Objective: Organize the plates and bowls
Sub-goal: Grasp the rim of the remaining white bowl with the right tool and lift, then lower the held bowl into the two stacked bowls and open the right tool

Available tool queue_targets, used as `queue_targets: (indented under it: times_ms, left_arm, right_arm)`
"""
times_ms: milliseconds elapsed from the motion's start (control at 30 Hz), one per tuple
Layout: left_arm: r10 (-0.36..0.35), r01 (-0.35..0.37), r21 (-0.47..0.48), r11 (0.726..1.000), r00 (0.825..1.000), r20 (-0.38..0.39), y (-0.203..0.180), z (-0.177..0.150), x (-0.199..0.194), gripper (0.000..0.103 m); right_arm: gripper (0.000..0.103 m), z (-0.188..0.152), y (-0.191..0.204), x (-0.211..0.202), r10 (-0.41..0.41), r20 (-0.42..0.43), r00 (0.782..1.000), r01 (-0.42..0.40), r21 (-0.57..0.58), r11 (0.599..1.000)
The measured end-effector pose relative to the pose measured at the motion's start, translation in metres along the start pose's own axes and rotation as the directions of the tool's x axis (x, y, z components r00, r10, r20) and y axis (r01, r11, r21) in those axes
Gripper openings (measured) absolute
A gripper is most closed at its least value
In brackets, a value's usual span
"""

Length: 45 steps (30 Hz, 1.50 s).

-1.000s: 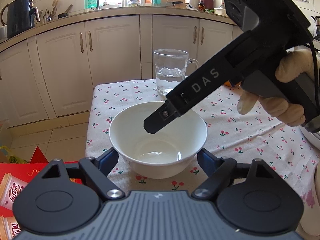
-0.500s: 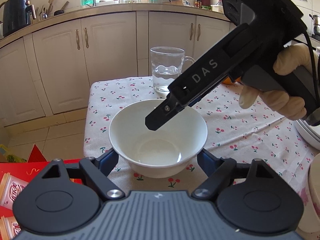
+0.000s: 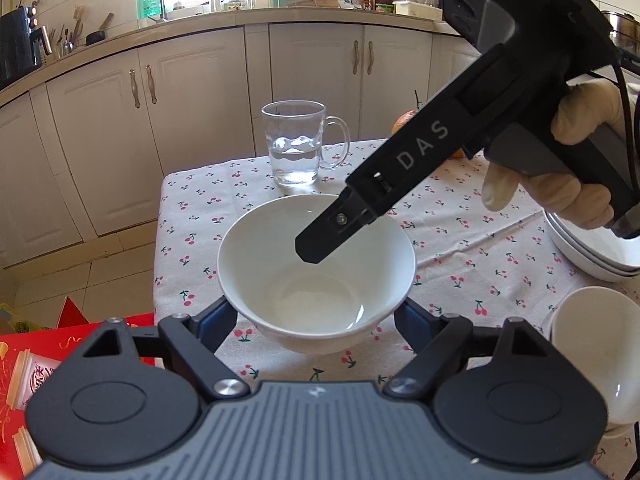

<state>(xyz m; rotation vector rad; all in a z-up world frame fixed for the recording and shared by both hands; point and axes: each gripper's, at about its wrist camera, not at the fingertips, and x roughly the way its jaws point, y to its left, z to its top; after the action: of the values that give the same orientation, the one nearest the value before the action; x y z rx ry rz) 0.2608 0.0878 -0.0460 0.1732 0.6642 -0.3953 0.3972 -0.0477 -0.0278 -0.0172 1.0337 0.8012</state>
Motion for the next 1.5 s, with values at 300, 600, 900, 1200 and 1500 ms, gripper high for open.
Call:
queue_targets:
  times_ms: [300,600,900,1200,1500]
  left_arm:
    - [-0.035,0.034,0.031,0.999,0.999,0.013,-0.032,0.001,-0.031,0.085]
    - [-0.07,0.068,0.045,0.997,0.997,0.03,-0.064,0.001,-0.061,0.085]
    - [-0.099,0.096,0.073,0.993,0.995,0.033,-0.095,-0.008,-0.083,0.085]
    - [-0.128,0.125,0.089,0.988,0.992,0.018,-0.118,-0.016,-0.094,0.085]
    - [-0.149,0.149,0.109,0.983,0.989,-0.003,-0.137,-0.02,-0.092,0.085]
  right_arm:
    - [0.056,-0.031,0.012,-0.045,-0.003,0.029,1.0,0.003,0.001,1.0]
    - [0.057,-0.064,0.027,-0.092,-0.021,0.06,0.998,0.022,-0.015,1.0]
    - [0.057,-0.099,0.042,-0.127,-0.041,0.08,0.996,0.044,-0.027,0.999]
    - [0.057,-0.13,0.047,-0.147,-0.057,0.083,0.995,0.06,-0.027,0.998]
    - [0.057,-0.154,0.041,-0.158,-0.062,0.085,0.994,0.062,-0.001,0.998]
